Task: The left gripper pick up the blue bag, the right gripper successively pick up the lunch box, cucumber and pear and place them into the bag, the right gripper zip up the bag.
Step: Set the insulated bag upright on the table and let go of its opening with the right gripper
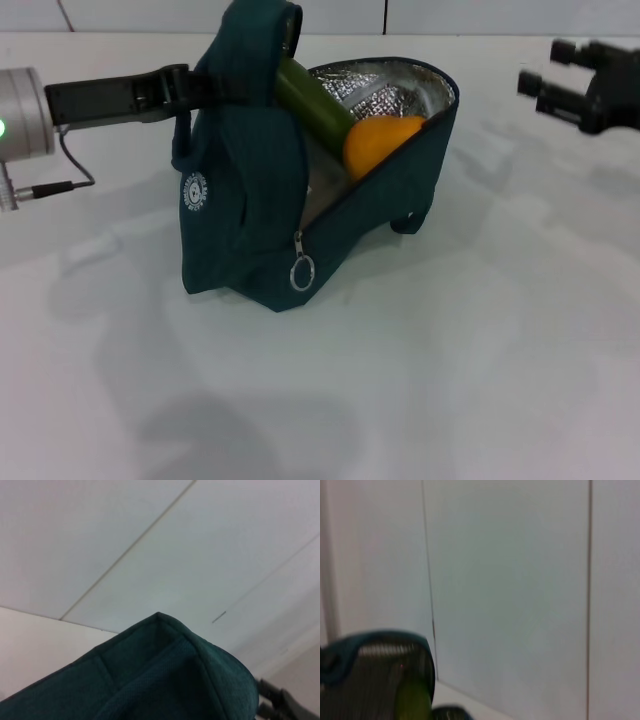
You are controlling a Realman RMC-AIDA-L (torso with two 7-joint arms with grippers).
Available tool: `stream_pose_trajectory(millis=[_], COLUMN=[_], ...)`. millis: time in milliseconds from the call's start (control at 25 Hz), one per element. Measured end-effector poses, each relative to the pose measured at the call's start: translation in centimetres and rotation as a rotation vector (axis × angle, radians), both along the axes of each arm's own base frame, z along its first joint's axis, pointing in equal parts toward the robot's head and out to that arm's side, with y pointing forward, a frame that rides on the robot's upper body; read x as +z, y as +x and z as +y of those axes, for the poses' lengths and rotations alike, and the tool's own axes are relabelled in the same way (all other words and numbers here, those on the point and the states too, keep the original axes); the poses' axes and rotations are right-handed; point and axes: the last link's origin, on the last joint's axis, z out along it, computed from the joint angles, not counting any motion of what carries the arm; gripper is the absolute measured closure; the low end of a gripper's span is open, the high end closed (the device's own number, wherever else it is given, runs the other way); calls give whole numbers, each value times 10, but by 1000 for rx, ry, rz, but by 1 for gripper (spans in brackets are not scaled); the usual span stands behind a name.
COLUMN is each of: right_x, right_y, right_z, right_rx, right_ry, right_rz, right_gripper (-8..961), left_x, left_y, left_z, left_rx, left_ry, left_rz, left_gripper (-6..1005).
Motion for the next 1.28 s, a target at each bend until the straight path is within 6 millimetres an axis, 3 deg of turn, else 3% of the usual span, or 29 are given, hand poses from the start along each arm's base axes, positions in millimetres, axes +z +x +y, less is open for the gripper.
stream_pose_trajectory(millis=[480,1280], right_x=[-72,-86], right_y=[-4,-21], right_z=[-38,-43], right_rx=[75,153], right_ry=[-233,-231], right_rz=[-126,-88], right_gripper=[354,363], left_x=[2,0], left_y=[-4,-2], left_z=[-2,-2], left_rx=[12,0], left_ry=[7,11], left_rz=[-2,-8], left_gripper=[884,882])
